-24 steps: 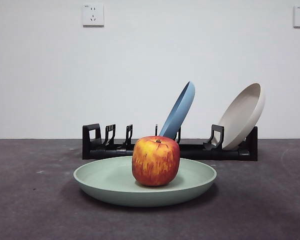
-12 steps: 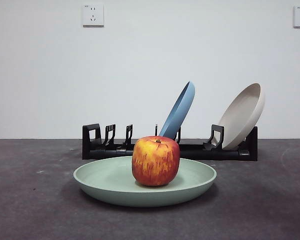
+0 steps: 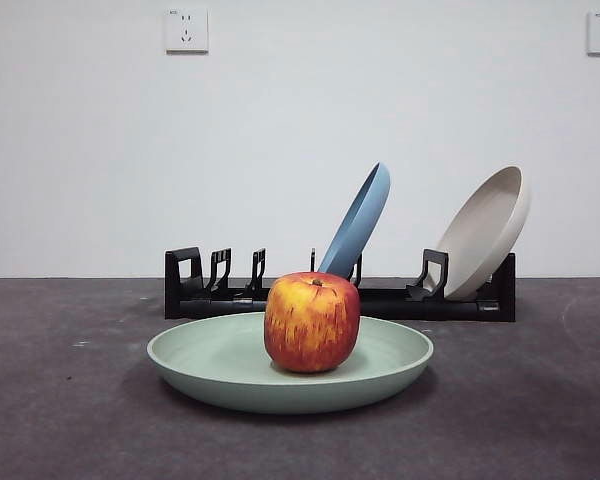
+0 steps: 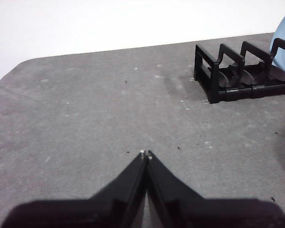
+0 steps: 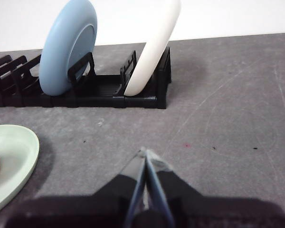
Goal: Take the green plate from the plate rack,put the plate on the table,take the apple from the table,put the apple in the plate
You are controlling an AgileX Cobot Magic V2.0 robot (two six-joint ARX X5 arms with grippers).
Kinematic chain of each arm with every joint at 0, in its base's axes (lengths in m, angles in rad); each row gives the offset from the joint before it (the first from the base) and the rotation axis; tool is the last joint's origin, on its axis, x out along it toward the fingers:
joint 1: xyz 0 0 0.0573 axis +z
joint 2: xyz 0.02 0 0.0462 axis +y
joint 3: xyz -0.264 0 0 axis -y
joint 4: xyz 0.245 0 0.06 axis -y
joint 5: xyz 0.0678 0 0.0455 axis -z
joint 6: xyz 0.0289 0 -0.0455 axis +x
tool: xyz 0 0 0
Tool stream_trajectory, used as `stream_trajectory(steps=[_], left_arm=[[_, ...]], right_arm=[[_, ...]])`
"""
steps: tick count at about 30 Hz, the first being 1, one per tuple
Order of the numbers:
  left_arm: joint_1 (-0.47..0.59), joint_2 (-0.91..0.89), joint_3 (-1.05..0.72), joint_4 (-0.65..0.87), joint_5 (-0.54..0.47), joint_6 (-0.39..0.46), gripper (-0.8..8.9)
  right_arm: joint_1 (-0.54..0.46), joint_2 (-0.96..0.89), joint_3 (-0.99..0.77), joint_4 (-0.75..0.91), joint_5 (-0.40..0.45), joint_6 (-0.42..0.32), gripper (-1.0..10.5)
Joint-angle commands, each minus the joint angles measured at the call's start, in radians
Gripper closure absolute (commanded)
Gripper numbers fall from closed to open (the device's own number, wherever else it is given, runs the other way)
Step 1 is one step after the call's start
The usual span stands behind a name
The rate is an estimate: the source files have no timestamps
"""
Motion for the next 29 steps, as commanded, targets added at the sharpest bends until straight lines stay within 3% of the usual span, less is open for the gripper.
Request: stream_trajectory(steps=[1,3,29], left_arm=[[0.003,-0.003,-0.013,0.003,0.002,-0.007,8.17],[0.003,-0.003,-0.013,0.003,0.002,-0.007,8.17],[0.003,-0.003,-0.013,0.003,0.002,-0.007,8.17]], right_arm=[[0.0,-0.004,-0.016,0.001,-0.001,0.023,9.5],[0.001,-0.004,-0.016,0.002,-0.001,0.05,9.5],[0.0,-0.003,-0.015,0.002,0.0,0.05,9.5]])
